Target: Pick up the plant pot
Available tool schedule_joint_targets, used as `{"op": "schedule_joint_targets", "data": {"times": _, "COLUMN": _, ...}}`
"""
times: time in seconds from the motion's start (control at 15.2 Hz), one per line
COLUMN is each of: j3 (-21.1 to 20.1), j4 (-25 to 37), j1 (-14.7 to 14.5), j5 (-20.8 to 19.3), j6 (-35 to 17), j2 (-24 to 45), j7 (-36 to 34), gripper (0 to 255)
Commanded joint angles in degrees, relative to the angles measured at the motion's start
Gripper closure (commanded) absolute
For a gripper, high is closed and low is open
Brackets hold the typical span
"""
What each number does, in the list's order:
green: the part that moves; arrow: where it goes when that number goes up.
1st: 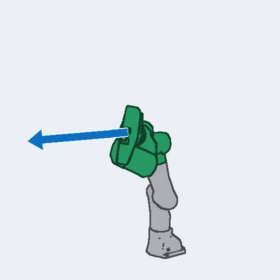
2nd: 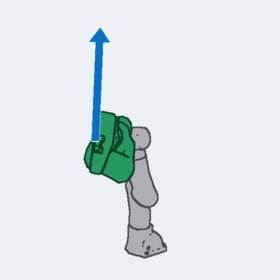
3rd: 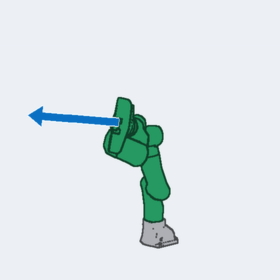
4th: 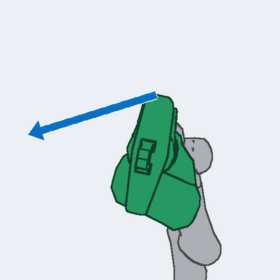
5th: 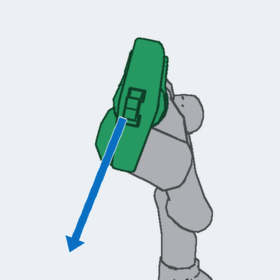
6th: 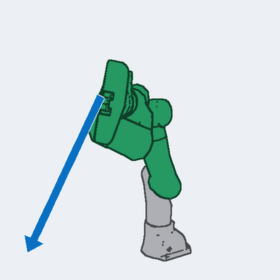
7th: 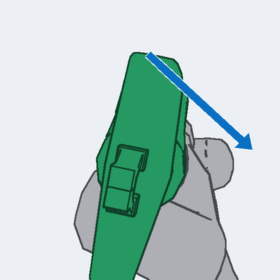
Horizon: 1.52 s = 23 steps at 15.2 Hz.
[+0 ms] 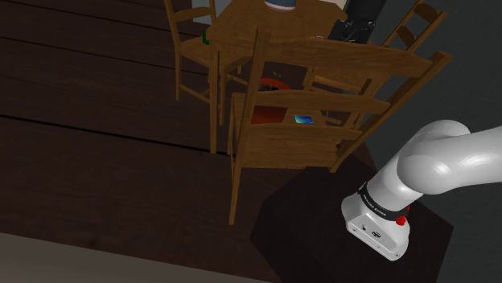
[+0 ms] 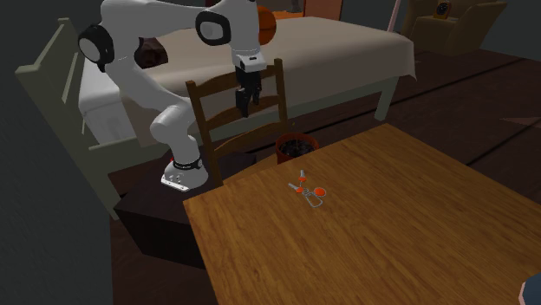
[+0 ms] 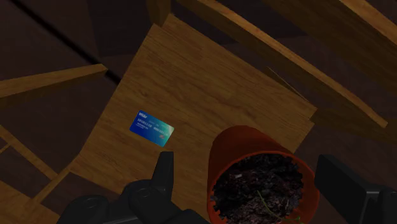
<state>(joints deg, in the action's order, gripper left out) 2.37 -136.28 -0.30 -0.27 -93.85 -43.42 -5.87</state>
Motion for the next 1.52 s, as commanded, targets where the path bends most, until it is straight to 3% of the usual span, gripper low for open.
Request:
{"op": "schedule_joint_targets", "data": {"times": 0.0, "j3": 0.0, "j4": 0.0, "j1": 0.0, "j5": 0.0, "j6": 0.0, "j2": 0.0, "j7": 0.0, "gripper": 0}}
{"op": "schedule_joint_targets", "data": {"times": 0.46, "j3": -6.7, "j4": 3.3, "j1": -1.5, "j5": -1.7, "j6": -9.6, "j2": 12.9, "j7": -5.3, "gripper": 0}}
{"op": "schedule_joint_targets", "data": {"times": 0.86, "j3": -12.0, "j4": 9.1, "j1": -1.9, "j5": -5.9, "j6": -15.6, "j2": 25.5, "j7": -11.0, "gripper": 0}}
{"op": "schedule_joint_targets", "data": {"times": 1.45, "j3": -12.3, "j4": 4.7, "j1": -1.9, "j5": -6.5, "j6": -21.6, "j2": 27.3, "j7": -12.2, "gripper": 0}}
